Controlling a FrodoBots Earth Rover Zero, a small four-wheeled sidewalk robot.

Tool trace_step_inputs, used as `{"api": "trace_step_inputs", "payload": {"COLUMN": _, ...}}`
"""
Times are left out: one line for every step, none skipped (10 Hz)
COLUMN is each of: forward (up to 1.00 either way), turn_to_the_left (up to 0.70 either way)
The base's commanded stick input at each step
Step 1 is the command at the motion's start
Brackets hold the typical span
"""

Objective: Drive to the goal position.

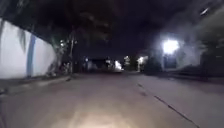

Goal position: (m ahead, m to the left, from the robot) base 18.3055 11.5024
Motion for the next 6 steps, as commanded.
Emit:
{"api": "trace_step_inputs", "payload": {"forward": 0.7, "turn_to_the_left": 0.0}}
{"api": "trace_step_inputs", "payload": {"forward": 0.7, "turn_to_the_left": 0.0}}
{"api": "trace_step_inputs", "payload": {"forward": 0.7, "turn_to_the_left": 0.0}}
{"api": "trace_step_inputs", "payload": {"forward": 0.7, "turn_to_the_left": 0.0}}
{"api": "trace_step_inputs", "payload": {"forward": 0.7, "turn_to_the_left": 0.0}}
{"api": "trace_step_inputs", "payload": {"forward": 0.7, "turn_to_the_left": 0.0}}
